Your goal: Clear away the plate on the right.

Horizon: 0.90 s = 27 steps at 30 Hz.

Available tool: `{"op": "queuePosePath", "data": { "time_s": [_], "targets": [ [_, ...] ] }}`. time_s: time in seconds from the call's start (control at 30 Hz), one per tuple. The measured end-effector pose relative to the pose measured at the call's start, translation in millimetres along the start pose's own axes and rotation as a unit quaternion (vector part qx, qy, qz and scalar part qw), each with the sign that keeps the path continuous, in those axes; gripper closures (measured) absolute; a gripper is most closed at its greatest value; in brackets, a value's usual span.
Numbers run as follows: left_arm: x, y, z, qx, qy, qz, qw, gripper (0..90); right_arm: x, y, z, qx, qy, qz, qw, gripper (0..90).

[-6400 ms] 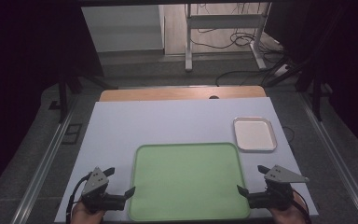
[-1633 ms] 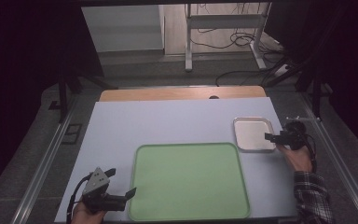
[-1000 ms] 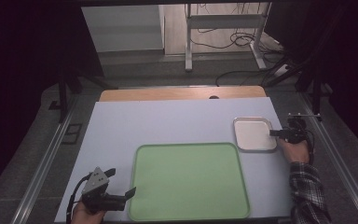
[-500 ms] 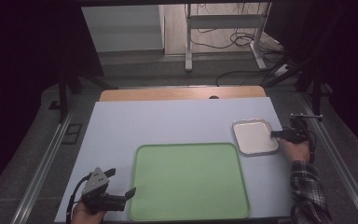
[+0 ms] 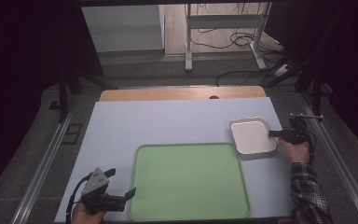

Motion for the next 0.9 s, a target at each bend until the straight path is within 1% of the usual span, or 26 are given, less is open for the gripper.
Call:
{"op": "queuePosePath", "data": {
  "time_s": [0.1, 0.3, 0.57, 0.83, 0.9],
  "targets": [
    [-0.1, 0.0, 0.1, 0.000, 0.000, 0.000, 1.0000, 0.4, 0.0, 2.2, 4.8, -0.003, 0.001, -0.001, 1.0000, 89.0],
    [-0.1, 0.0, 0.1, 0.000, 0.001, -0.001, 1.0000, 0.4, -0.7, 7.2, 14.0, -0.013, -0.006, 0.004, 0.9999, 88.9],
    [-0.1, -0.1, 0.1, 0.000, 0.001, -0.001, 1.0000, 0.4, -5.0, 14.0, 25.2, -0.014, -0.020, 0.001, 0.9997, 88.8],
    [0.0, -0.1, 0.1, 0.000, 0.001, -0.001, 1.0000, 0.4, -5.1, 22.1, 35.8, -0.023, -0.028, 0.012, 0.9993, 88.6],
    [0.0, -0.1, 0.1, 0.000, 0.001, -0.001, 1.0000, 0.4, -5.1, 23.7, 39.1, -0.025, -0.031, 0.011, 0.9992, 88.6]
  ]
}}
Point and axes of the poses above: each handheld gripper's, and its own axes: x roughly forward along the jaws, y roughly out of its underside, z roughly to its left, the point moved 1 cm from there along x, roughly forward along the jaws, and after that the axes turned 3 degrees about x, right-handed, at the moved point
